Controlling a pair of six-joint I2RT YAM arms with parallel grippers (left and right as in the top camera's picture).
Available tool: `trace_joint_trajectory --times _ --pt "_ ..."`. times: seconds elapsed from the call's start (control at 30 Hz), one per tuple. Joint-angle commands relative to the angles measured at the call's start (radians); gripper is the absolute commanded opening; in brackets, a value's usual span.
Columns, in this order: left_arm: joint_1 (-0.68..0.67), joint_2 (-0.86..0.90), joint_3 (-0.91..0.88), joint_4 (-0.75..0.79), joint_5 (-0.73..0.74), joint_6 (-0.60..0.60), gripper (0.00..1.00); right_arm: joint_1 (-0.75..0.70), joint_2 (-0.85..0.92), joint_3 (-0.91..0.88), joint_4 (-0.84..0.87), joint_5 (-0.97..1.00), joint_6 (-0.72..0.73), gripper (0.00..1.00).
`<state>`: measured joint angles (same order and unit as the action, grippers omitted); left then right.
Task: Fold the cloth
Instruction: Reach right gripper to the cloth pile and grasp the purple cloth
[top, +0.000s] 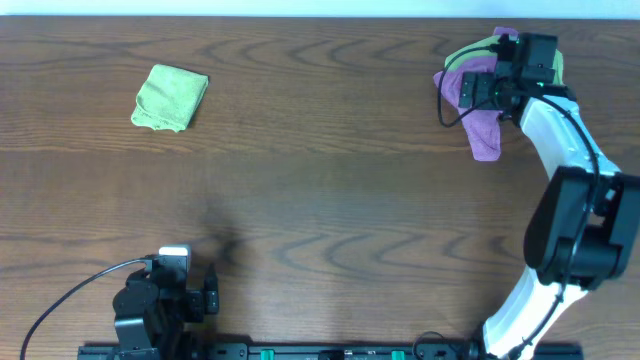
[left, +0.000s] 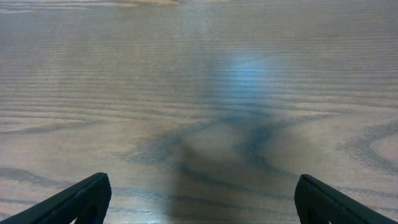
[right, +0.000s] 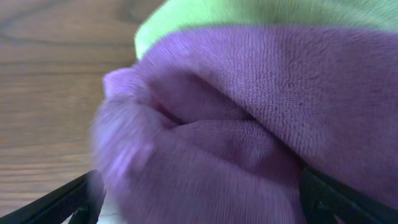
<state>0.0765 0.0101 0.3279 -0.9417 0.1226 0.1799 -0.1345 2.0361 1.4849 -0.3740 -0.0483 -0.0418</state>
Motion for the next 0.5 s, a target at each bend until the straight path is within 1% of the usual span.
trace_joint_trajectory --times 0.0,0.03,0.07,0.13,0.2,0.23,0.27,0.37,0.4,0.47 --pt "0.002 -0.006 -0.015 -0.05 -0.026 0.014 0.95 -0.012 0.026 0.016 0.019 0.007 -0.027 0.99" --pt "0.002 -0.006 -0.015 -0.05 -0.026 0.014 0.95 -0.012 0.029 0.016 0.023 0.007 -0.03 0.98" --pt "0.002 -0.006 -0.015 -0.049 -0.026 0.014 0.95 -0.012 0.031 0.016 0.027 0.006 -0.037 0.94" --pt "0.002 -0.006 -0.015 -0.05 -0.026 0.014 0.95 -0.011 0.031 0.016 0.038 0.006 -0.04 0.79" --pt "0.002 -0.006 -0.015 -0.05 -0.026 0.014 0.95 -0.011 0.031 0.017 0.049 0.006 -0.042 0.56" --pt "0.002 -0.006 -0.015 -0.05 -0.026 0.014 0.95 -0.011 0.031 0.017 0.05 0.006 -0.043 0.5" --pt "0.002 -0.006 -0.015 -0.05 -0.026 0.014 0.96 -0.011 0.031 0.017 0.049 0.007 -0.043 0.41" --pt "0.002 -0.006 -0.015 -0.05 -0.026 0.014 0.95 -0.01 0.031 0.017 0.044 0.006 -0.052 0.08" --pt "0.002 -0.006 -0.015 -0.05 -0.026 0.014 0.95 -0.009 0.028 0.018 0.042 0.007 -0.053 0.01" --pt "0.002 -0.006 -0.015 -0.05 -0.026 0.014 0.95 -0.007 0.017 0.019 0.034 0.006 -0.053 0.01"
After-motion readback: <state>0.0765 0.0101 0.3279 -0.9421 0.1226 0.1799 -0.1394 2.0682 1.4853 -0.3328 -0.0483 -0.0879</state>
